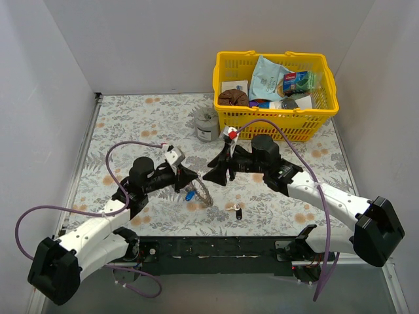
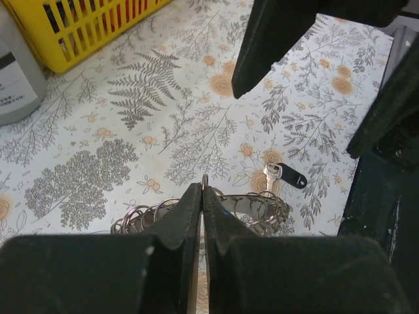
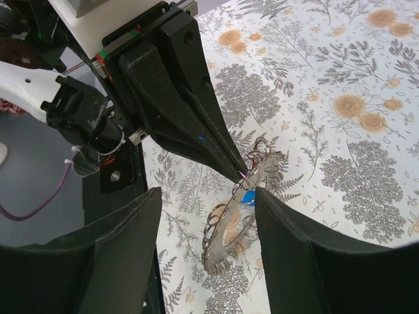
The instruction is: Put the keys on the keyring
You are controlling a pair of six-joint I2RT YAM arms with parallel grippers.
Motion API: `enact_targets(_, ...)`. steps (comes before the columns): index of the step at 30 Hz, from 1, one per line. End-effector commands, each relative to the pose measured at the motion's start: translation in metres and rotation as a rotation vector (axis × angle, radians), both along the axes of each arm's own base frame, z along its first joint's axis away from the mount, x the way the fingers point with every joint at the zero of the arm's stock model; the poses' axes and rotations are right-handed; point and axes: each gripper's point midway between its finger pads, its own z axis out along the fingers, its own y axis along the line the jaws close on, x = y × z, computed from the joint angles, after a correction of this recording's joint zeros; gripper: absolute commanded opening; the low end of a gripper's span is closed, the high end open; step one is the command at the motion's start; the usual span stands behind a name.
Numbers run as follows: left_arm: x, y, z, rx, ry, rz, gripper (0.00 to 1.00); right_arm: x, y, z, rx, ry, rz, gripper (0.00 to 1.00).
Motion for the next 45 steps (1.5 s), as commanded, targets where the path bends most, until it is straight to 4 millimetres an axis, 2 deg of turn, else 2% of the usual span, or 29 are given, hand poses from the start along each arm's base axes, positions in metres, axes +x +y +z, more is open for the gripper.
enact_targets(1,-0.009,-0.003,0.041,-0.108,-0.180,-0.048,0.00,-0.007,0.010,0.046,0.116,-0.077,0.095,0.65)
enact_targets(3,-0.013,-0.001,0.054,-0.142,-0.243,-0.051,0.00,-0.011,0.009,0.051,0.132,-0.078,0.115,0.64)
enact_targets(5,-0.016,0.001,0.055,-0.152,-0.263,-0.051,0.00,-0.013,0.010,0.056,0.147,-0.089,0.134,0.62)
enact_targets(9,-0.025,0.000,0.061,-0.158,-0.302,-0.093,0.00,-0.025,0.011,0.057,0.155,-0.092,0.217,0.59)
enact_targets(18,-0.047,-0.007,0.077,-0.188,-0.357,-0.222,0.00,-0.036,0.016,0.061,0.169,-0.102,0.325,0.52)
enact_targets(22,-0.051,-0.008,0.086,-0.203,-0.370,-0.251,0.00,-0.039,0.016,0.056,0.161,-0.086,0.354,0.45)
enact_targets(32,-0.056,-0.010,0.105,-0.235,-0.404,-0.280,0.00,-0.038,0.014,0.037,0.114,-0.066,0.343,0.36)
enact_targets(39,-0.056,-0.010,0.109,-0.241,-0.407,-0.274,0.00,-0.034,0.013,0.024,0.080,-0.053,0.316,0.27)
enact_targets(45,-0.057,-0.010,0.111,-0.247,-0.407,-0.283,0.00,-0.024,0.015,0.021,0.061,-0.038,0.256,0.12)
